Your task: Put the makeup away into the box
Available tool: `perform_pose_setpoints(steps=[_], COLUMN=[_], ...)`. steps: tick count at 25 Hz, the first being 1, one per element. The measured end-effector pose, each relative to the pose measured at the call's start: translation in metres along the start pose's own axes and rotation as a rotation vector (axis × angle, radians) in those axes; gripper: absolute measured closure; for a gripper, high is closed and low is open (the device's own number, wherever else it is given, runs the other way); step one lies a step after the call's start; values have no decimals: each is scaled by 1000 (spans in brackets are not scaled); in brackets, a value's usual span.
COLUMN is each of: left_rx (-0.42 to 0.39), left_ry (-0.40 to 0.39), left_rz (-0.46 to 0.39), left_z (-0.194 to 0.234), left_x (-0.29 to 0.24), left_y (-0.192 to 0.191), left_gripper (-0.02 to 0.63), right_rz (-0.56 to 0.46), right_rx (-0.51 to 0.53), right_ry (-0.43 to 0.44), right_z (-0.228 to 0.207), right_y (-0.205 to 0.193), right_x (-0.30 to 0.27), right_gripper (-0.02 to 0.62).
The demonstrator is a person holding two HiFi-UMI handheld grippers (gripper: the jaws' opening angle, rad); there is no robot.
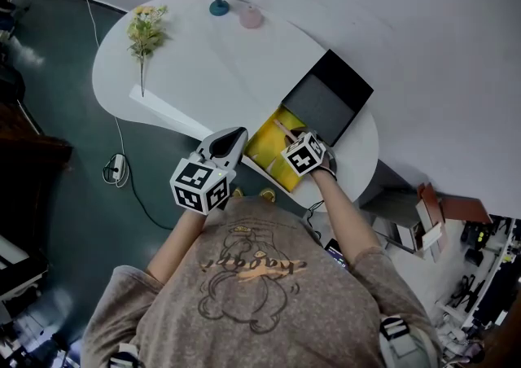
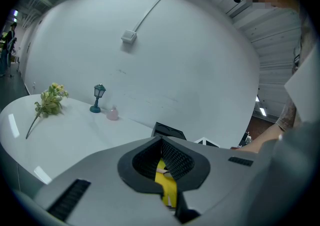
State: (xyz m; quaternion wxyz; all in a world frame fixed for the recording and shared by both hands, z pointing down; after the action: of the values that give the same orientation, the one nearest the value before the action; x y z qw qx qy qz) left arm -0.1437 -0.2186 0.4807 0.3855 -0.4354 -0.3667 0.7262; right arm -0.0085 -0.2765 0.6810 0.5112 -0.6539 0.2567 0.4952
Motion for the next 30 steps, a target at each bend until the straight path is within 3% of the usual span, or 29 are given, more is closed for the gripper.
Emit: perform_pose_setpoints(steps=[8, 17, 30], left_rx=[14, 17, 6], left_ry=[-1, -7, -63], left_rz=[5, 11, 20], left_z=[-5, -12, -33], left_x=[-1, -1, -14], left_y=[-2, -5, -7], left_gripper=[584, 584, 584], right_rz=[-34, -94, -276], right_rx=[7, -7, -67], right_ry=[-22, -13, -66], right_z=[-2, 1, -5], right_y=[0, 7, 29], right_x=[3, 18, 80], right_gripper=[474, 471, 471])
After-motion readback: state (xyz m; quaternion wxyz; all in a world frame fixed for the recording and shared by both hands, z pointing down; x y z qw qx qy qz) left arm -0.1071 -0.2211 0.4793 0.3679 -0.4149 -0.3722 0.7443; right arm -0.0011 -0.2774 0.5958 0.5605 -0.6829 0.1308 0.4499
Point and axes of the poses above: the fingertips, and each gripper's own axes: x backward along the fingers, z to its left, y out of its top, the point moved 1 cm from there along x, backward along the fingers, and after that the axes turned 6 degrees about y, right-handed, at the moved point
